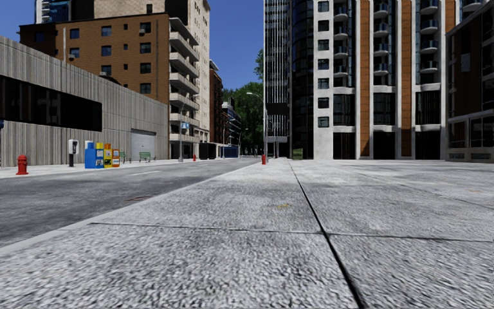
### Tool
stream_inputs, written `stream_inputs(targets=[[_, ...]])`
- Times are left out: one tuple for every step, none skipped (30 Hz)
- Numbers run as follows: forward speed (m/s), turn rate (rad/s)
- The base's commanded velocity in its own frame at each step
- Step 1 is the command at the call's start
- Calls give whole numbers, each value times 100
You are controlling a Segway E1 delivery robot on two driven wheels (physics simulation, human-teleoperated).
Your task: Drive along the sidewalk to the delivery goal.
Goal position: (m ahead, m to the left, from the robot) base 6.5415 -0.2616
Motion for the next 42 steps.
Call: stream_inputs(targets=[[200,0],[200,0],[200,0],[200,0],[200,0],[200,0],[200,0],[200,0],[200,0],[200,0],[200,0],[200,0],[200,-4],[200,-15],[200,-19],[200,-19],[200,-21],[200,-21],[200,-21],[200,-21],[200,-21],[200,-21],[200,-21],[200,-24],[200,-24],[200,-30],[200,-32],[200,-32],[200,-33],[200,-33],[200,-33],[200,-33],[200,-33],[200,-33],[200,-33],[200,-33],[200,-33],[200,-33],[200,-33],[200,-33],[200,-33],[200,-33]])
